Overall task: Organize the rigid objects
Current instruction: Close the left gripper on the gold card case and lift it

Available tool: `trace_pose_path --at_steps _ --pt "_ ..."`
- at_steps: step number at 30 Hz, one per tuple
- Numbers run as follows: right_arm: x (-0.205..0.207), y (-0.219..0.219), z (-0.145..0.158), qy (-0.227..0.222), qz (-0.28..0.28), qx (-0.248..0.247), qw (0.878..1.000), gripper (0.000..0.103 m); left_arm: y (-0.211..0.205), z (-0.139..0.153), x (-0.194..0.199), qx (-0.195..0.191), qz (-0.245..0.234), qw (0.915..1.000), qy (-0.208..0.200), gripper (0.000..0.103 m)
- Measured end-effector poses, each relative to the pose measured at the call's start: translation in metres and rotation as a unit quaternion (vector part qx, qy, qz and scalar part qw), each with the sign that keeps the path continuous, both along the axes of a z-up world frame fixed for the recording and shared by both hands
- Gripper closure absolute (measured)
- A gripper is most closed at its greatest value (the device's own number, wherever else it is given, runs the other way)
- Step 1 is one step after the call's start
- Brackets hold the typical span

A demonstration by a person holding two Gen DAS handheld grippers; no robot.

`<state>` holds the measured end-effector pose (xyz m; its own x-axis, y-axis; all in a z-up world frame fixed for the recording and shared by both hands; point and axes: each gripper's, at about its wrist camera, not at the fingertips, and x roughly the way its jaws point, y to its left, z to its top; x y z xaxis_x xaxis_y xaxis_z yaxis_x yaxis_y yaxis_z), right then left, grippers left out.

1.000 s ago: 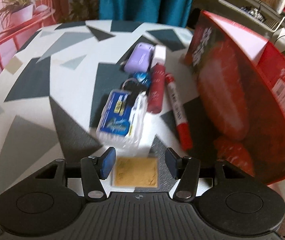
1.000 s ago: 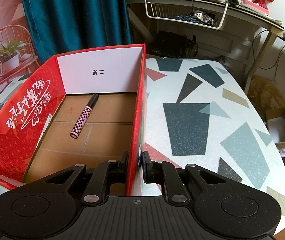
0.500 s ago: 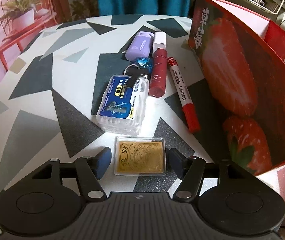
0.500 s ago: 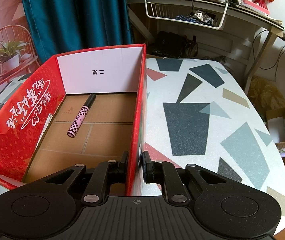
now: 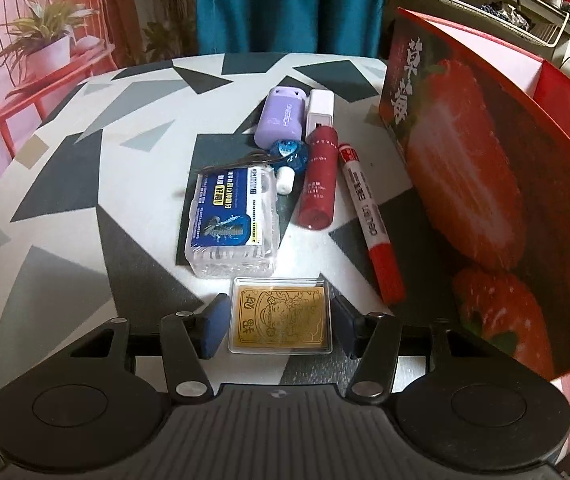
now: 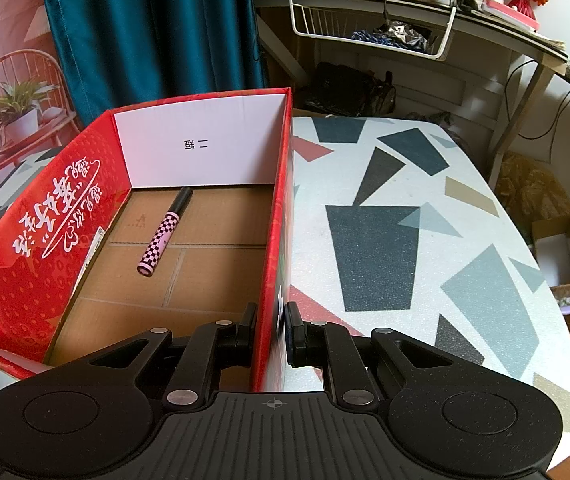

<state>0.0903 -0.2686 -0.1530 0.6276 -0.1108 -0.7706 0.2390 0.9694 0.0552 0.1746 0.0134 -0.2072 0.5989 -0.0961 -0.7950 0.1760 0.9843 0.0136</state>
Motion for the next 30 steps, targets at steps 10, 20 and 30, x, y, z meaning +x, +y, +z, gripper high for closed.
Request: trace_pose_path --at_steps 10,20,30 --pt "0.0 0.0 0.0 0.0 0.0 0.0 1.0 0.091 -0.003 0.001 -0.005 -0.013 -0.007 0.9999 0.004 0.045" --pt "0.0 0.0 0.0 0.0 0.0 0.0 1.0 0.091 -0.009 0.009 -0.011 -0.022 -0.019 0.9995 -0.012 0.045" --pt "0.0 0.0 0.0 0.0 0.0 0.0 1.0 0.091 -0.012 0.027 -0.009 -0.023 -0.024 0.9985 -0.043 0.045"
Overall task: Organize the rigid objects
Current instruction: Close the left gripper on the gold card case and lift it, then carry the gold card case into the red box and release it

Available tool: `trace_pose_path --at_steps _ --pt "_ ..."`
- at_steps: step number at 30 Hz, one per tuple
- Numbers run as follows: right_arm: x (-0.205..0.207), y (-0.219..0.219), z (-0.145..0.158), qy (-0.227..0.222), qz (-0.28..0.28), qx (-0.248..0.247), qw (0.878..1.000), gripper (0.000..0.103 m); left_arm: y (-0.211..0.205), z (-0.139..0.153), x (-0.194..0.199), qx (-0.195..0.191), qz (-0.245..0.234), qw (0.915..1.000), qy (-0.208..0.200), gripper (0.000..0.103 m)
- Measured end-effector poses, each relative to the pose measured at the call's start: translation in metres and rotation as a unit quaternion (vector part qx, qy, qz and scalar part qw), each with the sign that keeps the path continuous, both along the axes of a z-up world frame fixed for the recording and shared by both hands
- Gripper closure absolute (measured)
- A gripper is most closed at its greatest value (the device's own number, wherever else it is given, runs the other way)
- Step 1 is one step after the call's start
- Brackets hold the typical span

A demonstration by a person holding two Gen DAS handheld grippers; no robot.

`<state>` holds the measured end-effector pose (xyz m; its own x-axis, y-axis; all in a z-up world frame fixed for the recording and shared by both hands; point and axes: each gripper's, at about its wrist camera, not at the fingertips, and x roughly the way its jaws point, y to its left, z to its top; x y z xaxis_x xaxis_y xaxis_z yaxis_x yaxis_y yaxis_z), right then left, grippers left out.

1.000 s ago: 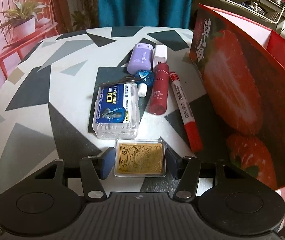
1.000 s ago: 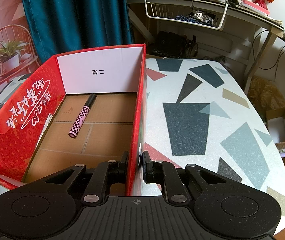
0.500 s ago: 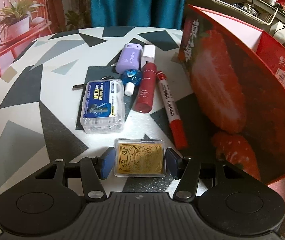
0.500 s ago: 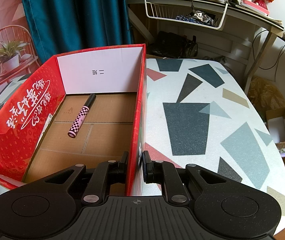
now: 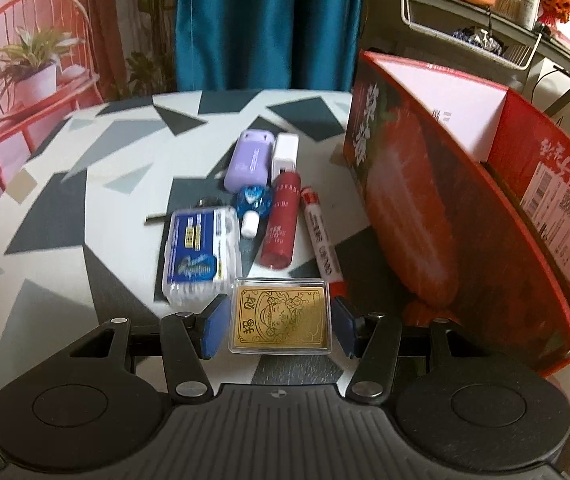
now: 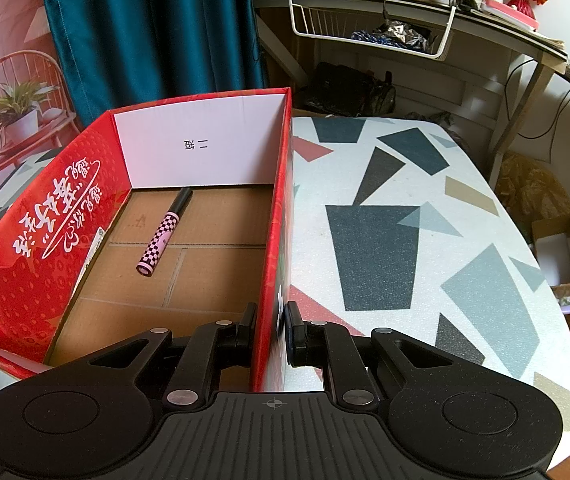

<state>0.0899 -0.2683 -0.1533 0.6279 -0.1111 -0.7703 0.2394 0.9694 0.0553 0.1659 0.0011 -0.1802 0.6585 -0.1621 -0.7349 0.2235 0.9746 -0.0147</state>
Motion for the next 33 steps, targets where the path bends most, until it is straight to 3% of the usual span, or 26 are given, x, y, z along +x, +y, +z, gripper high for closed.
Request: trace_pose_path --at_steps 10,20,28,33 --pt "0.0 0.0 0.0 0.0 0.0 0.0 1.0 0.091 -0.002 0.036 0.013 -0.01 0.0 0.9989 -0.045 0.045" --pt "0.0 0.0 0.0 0.0 0.0 0.0 1.0 0.091 -0.031 0.076 0.038 -0.02 -0.036 0.9943 -0.099 0.045" --pt "0.001 0.002 0.0 0.001 0.003 -0.002 1.0 0.09 -0.068 0.087 0.059 -0.014 -0.086 0.9882 -0.126 0.045" --pt "0.001 0.002 0.0 0.002 0.005 -0.002 1.0 0.09 -0.092 0.083 0.079 -0.012 -0.117 0.9858 -0.121 0.045"
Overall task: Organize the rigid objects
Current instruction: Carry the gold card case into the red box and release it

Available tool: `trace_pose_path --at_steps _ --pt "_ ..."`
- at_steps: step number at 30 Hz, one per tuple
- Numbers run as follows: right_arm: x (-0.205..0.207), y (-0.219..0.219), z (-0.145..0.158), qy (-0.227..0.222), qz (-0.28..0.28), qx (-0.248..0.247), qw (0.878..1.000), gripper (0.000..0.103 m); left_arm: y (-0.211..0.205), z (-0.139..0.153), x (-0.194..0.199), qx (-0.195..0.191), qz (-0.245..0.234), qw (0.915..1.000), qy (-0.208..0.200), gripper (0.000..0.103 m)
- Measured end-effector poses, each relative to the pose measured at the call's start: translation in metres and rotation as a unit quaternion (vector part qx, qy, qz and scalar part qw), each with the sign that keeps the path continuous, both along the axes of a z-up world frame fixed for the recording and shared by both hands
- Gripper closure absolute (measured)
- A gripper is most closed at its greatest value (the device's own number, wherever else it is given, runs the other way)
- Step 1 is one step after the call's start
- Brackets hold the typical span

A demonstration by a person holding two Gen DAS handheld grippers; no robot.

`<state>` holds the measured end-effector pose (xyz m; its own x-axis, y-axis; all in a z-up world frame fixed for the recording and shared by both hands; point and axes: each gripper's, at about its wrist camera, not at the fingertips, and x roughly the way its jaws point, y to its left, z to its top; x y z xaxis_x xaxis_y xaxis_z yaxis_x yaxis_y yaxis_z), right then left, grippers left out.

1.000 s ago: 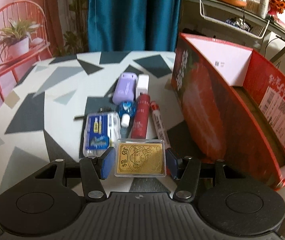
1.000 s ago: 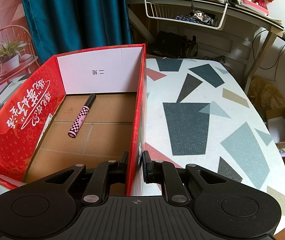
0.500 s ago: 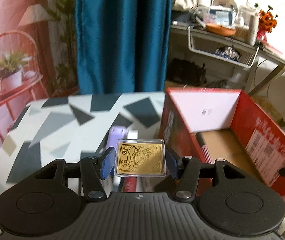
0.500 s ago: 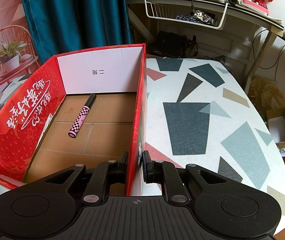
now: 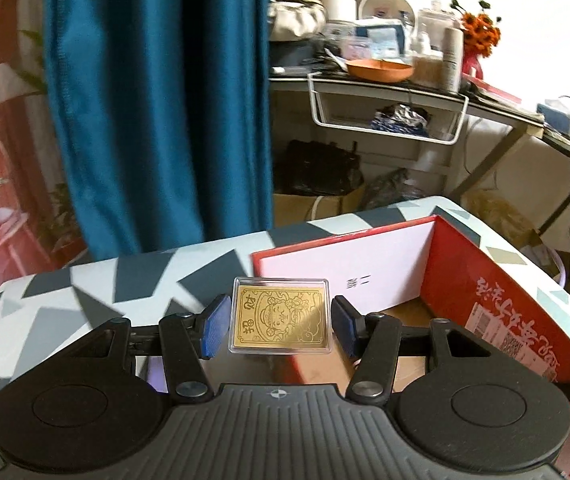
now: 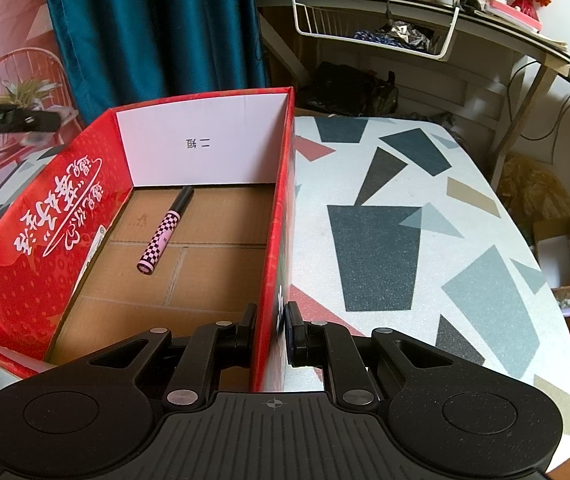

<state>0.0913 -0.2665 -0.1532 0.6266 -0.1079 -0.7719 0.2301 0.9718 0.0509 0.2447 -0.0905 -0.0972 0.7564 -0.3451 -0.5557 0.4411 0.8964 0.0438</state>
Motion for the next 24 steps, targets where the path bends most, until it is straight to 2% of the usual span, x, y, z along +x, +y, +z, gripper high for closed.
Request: trace_pose_path --at_steps 12,19,24 --pt "0.0 0.0 0.0 0.002 0.01 -0.005 1.0 0.09 -0.034 -0.021 0.027 0.022 -0.036 0.9989 0.022 0.045" --pt "-0.001 -0.002 0.0 -0.002 0.013 0.0 1.0 0.09 -0.04 -0.027 0.034 0.017 -0.058 0.9976 0.035 0.042" --pt "-0.001 -0.003 0.0 -0.003 0.015 0.002 1.0 0.089 -0.031 -0.016 0.027 -0.001 -0.054 0.9983 0.021 0.038"
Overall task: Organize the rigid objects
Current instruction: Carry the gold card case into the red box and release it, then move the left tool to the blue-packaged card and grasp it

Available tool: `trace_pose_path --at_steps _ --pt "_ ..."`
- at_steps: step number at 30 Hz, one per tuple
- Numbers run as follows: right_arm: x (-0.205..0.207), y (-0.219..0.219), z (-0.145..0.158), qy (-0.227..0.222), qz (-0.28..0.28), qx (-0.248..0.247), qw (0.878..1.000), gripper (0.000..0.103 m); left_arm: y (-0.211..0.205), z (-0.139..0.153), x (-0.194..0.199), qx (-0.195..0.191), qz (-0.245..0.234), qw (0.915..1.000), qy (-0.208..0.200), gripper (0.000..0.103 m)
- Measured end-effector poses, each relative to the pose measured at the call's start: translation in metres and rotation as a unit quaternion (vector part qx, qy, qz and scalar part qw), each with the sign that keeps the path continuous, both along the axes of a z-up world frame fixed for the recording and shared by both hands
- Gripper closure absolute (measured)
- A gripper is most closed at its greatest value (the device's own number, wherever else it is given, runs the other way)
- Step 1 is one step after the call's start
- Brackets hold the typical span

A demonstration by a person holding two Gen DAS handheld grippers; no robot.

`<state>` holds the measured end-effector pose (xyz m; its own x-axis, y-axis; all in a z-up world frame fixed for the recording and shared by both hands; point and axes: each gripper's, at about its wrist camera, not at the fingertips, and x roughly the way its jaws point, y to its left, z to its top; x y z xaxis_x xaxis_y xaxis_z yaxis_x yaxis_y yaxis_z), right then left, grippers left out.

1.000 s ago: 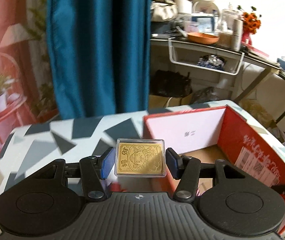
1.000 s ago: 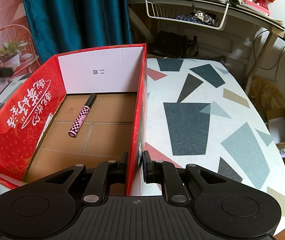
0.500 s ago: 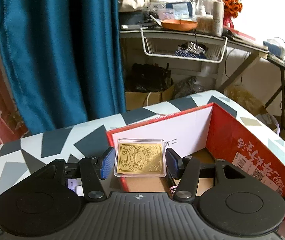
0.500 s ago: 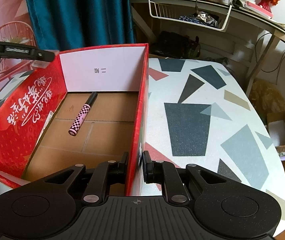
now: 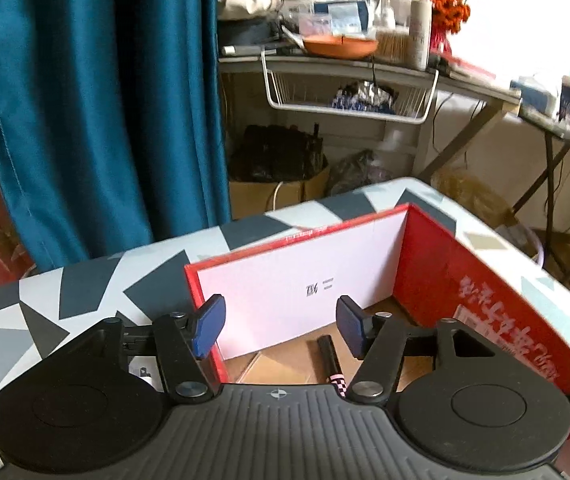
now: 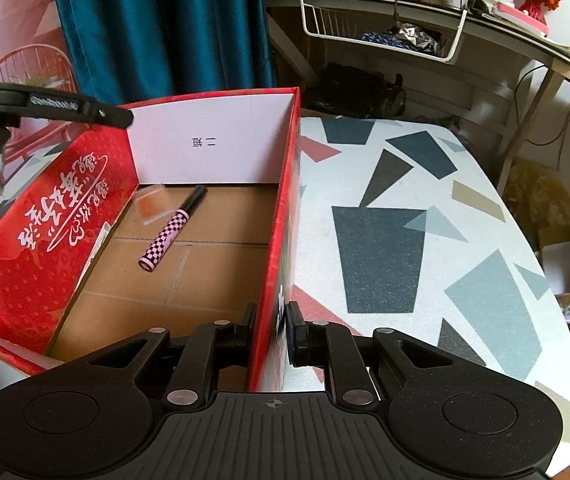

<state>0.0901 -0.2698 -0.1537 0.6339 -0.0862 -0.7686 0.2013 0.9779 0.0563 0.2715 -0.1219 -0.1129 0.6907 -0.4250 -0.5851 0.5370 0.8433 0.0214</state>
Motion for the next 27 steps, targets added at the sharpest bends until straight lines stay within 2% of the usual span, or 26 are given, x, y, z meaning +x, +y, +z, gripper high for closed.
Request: trace_pose_path --at_steps 5,8,13,23,27 --pt "-0.001 -0.001 0.0 -0.002 0.005 0.001 1.0 0.089 0.029 0.016 -0.008 -0.021 0.024 0.9995 -0.008 0.035" --pt "-0.002 -0.002 -0.001 -0.004 0.003 0.008 1.0 0.088 0.056 0.022 -0.015 -0.031 0.05 0.9982 -0.011 0.029" --pt "-0.001 -0.002 -0.001 -0.001 0.007 0.005 1.0 0.088 0.105 0.016 -0.026 -0.03 0.105 0.9941 -0.001 0.026" --pt "-0.001 -0.001 -0.002 0.001 0.006 0.003 1.0 0.088 0.182 -0.008 -0.02 -0.043 0.215 0.9748 0.041 0.026" --pt "-0.001 -0.001 -0.002 0.002 0.006 0.001 1.0 0.089 0.194 -0.022 -0.015 -0.042 0.234 0.9688 0.072 0.026"
